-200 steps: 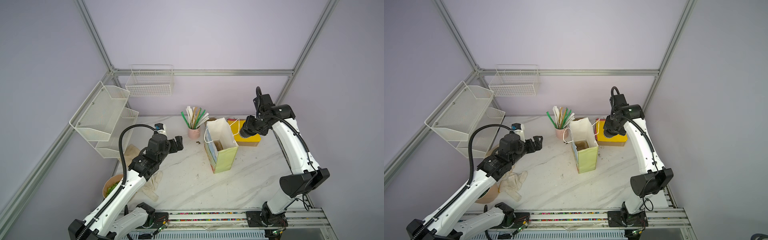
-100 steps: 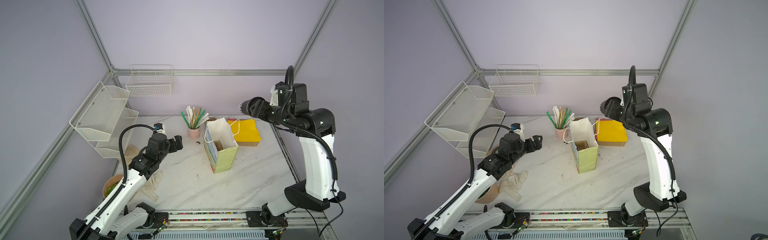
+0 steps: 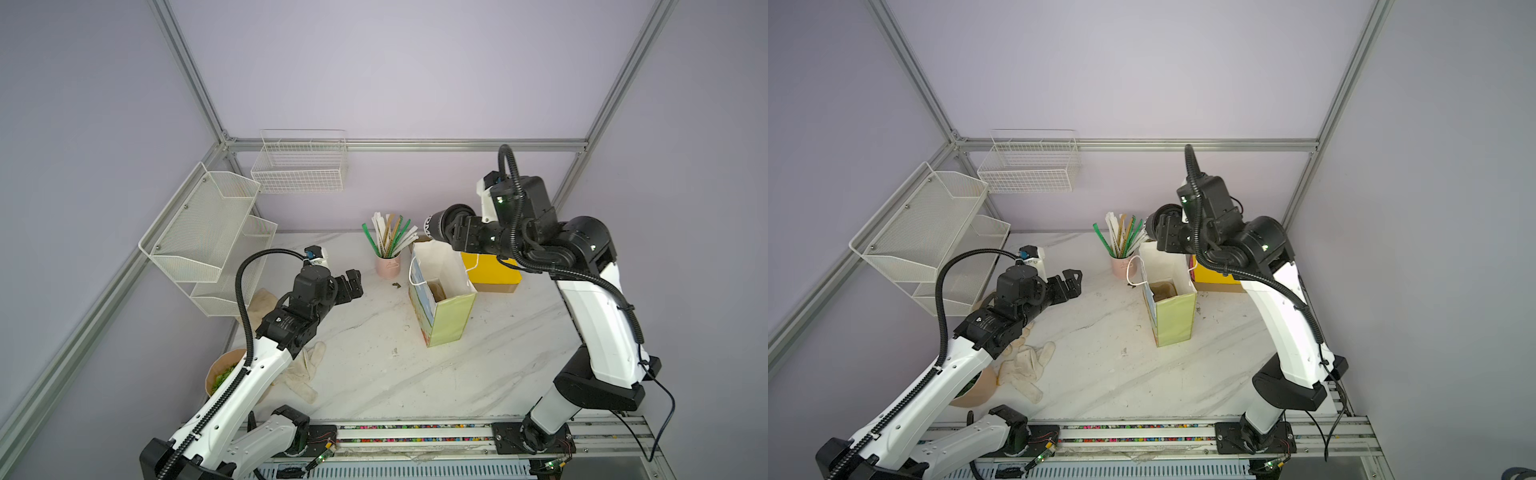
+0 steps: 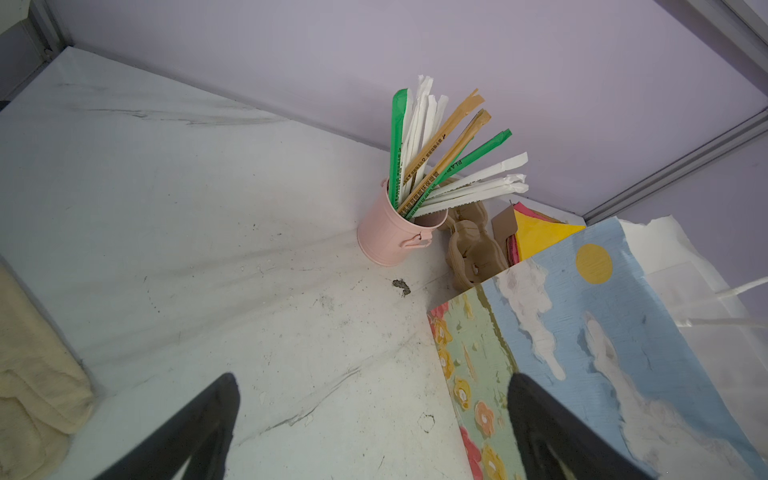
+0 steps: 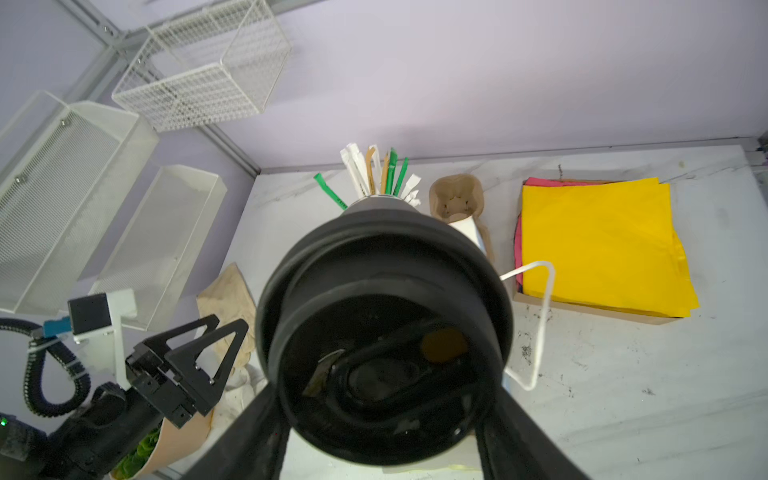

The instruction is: Pack the takeout coffee

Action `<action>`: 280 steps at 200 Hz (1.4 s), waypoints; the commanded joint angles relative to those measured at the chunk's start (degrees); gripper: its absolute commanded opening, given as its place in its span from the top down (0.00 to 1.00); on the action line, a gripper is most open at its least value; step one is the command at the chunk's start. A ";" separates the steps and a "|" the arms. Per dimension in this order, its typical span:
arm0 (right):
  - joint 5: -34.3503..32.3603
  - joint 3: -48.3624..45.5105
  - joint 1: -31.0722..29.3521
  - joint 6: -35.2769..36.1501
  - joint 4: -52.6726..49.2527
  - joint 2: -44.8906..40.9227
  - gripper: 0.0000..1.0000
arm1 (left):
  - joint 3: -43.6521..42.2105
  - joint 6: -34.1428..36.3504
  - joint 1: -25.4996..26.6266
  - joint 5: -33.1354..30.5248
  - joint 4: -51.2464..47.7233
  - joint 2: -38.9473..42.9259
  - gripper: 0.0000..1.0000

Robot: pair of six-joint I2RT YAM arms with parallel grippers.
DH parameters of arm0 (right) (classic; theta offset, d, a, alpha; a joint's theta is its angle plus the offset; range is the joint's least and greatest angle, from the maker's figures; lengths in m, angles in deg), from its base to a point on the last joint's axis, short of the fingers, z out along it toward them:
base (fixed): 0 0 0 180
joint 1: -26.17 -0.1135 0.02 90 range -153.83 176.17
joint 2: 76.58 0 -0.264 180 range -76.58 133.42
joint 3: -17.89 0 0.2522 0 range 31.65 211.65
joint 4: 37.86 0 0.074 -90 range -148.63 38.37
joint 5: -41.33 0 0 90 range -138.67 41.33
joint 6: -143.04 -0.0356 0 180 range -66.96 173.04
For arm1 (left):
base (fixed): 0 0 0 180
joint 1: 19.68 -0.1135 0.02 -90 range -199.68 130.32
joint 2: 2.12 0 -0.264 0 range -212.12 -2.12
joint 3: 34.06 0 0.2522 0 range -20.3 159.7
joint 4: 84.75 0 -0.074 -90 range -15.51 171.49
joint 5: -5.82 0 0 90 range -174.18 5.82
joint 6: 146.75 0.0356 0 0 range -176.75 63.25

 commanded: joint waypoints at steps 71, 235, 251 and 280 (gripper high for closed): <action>-0.75 -12.42 -0.30 -2.74 -2.54 0.73 0.31 | 0.73 -0.73 -0.59 1.28 0.90 0.16 0.00; 9.96 -22.47 7.61 2.85 -3.16 7.26 0.34 | 0.73 -0.69 -0.68 1.59 0.91 -0.45 0.00; 10.22 -23.01 7.44 2.92 -3.16 7.34 0.34 | 0.73 -0.69 -0.64 1.49 0.91 -0.45 0.00; 9.79 -24.76 6.41 2.97 -3.21 7.53 0.34 | 0.73 -0.70 -0.76 1.66 0.91 -0.65 0.00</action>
